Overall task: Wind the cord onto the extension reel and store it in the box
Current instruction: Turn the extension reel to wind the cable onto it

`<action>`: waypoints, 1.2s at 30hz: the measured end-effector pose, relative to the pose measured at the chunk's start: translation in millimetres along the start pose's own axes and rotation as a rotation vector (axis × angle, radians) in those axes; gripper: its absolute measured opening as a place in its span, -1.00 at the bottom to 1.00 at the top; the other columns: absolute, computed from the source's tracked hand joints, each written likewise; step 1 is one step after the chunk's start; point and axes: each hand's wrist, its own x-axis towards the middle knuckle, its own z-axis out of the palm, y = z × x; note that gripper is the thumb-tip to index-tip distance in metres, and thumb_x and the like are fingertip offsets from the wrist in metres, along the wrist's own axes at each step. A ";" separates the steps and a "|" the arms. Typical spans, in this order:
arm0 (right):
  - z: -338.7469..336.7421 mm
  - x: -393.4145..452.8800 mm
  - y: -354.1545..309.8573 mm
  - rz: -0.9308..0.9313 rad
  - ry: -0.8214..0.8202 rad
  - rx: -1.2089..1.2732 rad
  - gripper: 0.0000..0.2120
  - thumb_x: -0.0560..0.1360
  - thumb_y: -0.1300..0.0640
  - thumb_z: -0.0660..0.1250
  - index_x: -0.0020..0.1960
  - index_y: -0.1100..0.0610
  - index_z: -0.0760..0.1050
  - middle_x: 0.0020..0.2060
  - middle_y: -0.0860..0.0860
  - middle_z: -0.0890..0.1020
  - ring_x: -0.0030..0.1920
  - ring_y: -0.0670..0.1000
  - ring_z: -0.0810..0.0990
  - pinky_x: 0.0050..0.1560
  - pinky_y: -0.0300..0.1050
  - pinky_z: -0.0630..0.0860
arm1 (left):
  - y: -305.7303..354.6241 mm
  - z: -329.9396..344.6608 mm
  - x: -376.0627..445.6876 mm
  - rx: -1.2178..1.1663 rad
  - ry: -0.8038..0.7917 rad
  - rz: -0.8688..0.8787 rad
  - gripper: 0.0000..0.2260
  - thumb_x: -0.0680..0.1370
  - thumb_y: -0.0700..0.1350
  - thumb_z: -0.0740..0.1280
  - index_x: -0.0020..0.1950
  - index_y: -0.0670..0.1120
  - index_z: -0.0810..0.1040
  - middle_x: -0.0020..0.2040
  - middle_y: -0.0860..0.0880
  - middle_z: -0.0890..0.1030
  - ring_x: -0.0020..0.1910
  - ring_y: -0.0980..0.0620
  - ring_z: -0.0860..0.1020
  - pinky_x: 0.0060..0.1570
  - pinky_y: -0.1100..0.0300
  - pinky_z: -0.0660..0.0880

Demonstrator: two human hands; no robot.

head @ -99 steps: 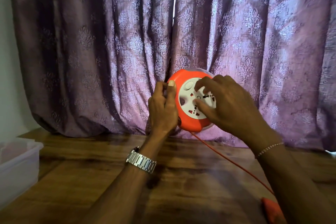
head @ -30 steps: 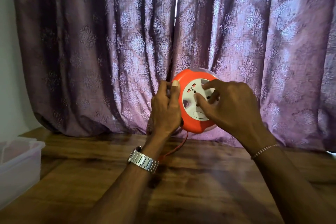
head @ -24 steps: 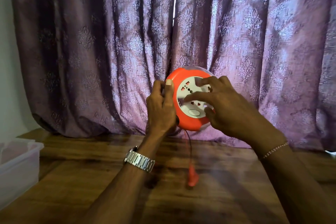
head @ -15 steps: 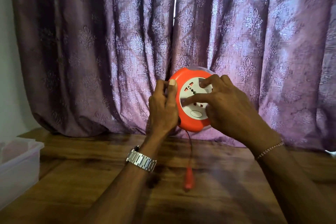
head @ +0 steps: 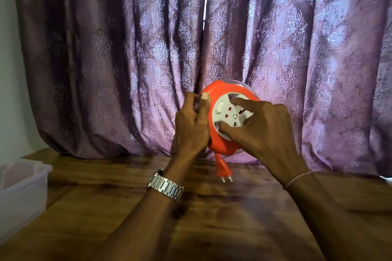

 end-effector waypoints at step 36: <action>-11.7 4.5 10.9 -0.292 -0.199 -0.247 -0.44 0.22 -0.14 0.27 0.23 -0.38 0.47 -0.14 0.06 0.60 -0.18 0.15 0.60 -0.18 0.02 0.53 | -7.0 -2.8 3.1 0.043 -0.060 0.013 -0.64 0.62 0.18 0.16 -0.13 -0.10 0.46 -0.33 -0.04 0.56 -0.27 -0.16 0.55 -0.21 -0.15 0.51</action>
